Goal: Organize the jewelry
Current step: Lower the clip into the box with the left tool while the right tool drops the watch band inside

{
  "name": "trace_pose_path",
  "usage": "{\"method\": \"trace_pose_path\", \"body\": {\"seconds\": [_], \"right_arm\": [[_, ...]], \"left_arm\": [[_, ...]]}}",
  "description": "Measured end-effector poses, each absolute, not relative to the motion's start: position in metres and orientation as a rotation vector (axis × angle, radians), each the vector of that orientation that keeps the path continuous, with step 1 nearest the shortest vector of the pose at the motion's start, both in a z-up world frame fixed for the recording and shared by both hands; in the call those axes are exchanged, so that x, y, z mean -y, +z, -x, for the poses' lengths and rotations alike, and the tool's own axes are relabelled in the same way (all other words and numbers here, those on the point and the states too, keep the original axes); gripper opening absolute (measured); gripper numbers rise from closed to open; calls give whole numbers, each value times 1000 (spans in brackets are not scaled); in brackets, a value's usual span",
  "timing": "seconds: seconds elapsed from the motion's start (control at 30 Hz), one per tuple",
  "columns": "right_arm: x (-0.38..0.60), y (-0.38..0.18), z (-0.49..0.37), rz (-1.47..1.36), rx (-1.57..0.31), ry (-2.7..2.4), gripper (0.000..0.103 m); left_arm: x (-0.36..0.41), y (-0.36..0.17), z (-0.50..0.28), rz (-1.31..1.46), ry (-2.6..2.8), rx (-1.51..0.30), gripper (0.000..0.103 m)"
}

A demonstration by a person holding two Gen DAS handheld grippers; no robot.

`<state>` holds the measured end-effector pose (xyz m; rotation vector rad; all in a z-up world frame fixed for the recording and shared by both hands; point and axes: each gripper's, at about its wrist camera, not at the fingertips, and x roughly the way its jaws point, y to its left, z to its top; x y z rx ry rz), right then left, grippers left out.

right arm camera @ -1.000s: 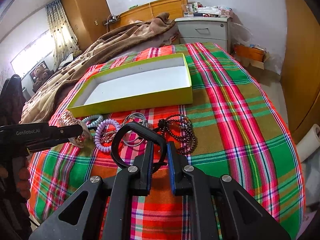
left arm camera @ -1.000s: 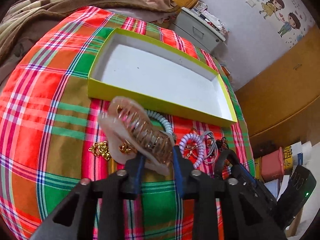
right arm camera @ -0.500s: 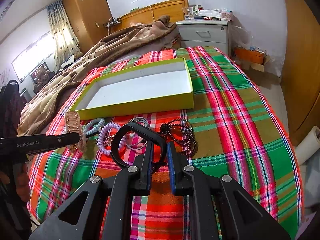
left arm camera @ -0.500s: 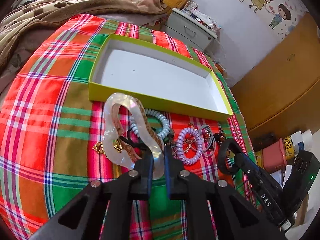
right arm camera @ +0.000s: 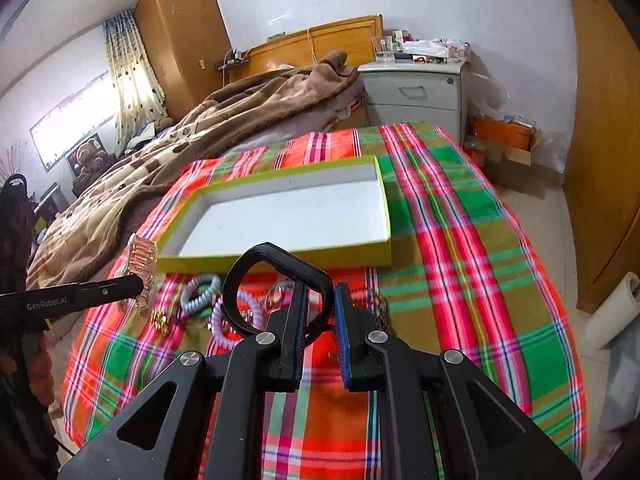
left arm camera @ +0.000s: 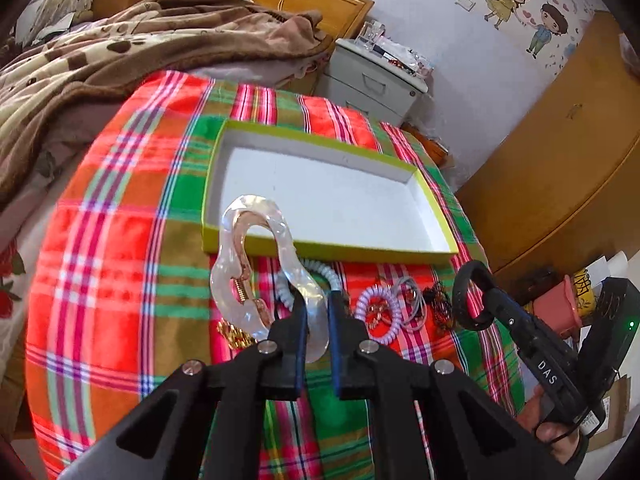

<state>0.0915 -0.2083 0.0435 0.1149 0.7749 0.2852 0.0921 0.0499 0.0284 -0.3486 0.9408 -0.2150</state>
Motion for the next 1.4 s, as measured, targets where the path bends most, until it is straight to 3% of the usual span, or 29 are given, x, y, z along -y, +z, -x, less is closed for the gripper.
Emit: {"method": "trace_pose_path", "body": {"seconds": [0.47,0.9,1.4], "right_arm": [[207,64,-171,-97,-773,273,14],[198,31,-251,-64,-879,249,14],[178,5,-283,12,-959,257,14]], "left_arm": [[-62,53,-161,280,-227,-918,10],[-63,16,-229,285,-230,-999,10],[-45,-1,-253,200,-219,-1058,10]]}}
